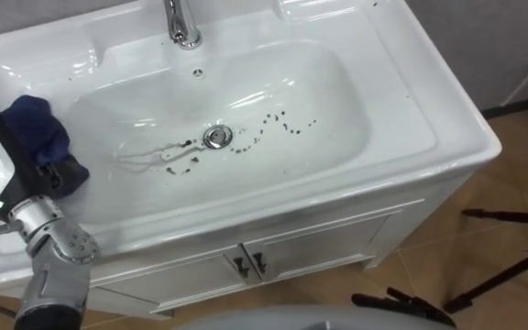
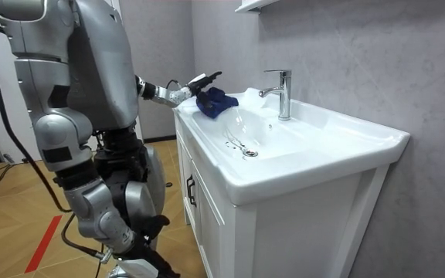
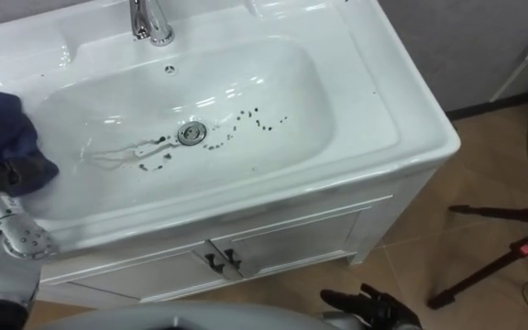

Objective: Wipe basin

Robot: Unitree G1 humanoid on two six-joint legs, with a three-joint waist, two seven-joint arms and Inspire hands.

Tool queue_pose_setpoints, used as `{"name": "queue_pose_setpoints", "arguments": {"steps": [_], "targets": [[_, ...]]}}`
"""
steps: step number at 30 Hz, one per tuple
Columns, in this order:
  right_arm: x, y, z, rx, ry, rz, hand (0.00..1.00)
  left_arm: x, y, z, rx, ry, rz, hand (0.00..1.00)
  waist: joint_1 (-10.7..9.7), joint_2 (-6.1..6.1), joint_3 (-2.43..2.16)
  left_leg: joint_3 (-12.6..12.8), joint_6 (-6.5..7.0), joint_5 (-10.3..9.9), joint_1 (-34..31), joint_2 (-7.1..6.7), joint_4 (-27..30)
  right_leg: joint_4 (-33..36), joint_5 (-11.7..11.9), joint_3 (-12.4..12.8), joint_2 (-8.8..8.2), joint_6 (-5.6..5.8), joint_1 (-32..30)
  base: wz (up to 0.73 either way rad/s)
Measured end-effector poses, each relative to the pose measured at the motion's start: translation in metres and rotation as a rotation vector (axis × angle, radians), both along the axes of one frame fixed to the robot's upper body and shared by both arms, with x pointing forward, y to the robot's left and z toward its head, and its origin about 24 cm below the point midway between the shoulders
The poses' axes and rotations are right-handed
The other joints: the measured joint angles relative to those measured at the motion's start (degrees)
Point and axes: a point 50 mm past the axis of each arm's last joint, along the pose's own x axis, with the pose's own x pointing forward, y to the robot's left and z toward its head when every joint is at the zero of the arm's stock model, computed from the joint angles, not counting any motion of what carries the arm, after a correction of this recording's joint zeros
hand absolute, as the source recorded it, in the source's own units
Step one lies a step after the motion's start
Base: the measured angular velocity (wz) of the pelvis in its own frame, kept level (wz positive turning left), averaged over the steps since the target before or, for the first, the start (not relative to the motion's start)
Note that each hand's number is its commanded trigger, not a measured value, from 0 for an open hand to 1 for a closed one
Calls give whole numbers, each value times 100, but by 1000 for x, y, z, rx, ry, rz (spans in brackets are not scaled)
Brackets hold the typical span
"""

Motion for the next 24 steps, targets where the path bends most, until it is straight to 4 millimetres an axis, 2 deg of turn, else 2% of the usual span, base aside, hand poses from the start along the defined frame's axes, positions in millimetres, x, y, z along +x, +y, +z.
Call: {"name": "queue_pose_setpoints", "arguments": {"steps": [13,18,24], "targets": [[-2,0,-1,-10,18,-6,0,-5,12,3,4,-16,63,0,70,-42,0,-15,0,0,26,0,-80,-6,0,-5,7,0,-8,0],[-2,2,-1,3,19,-3,0,-12,13,-7,-9,38,81,0,82,-103,8,-12,0,1,53,0,-93,-13,0,-7,6,0,5,0],[-3,1,-1,12,27,-5,0,-17,9,-20,-41,89,81,0,73,-83,11,0,-1,2,87,2,-115,-13,0,12,10,0,12,-3]]}}
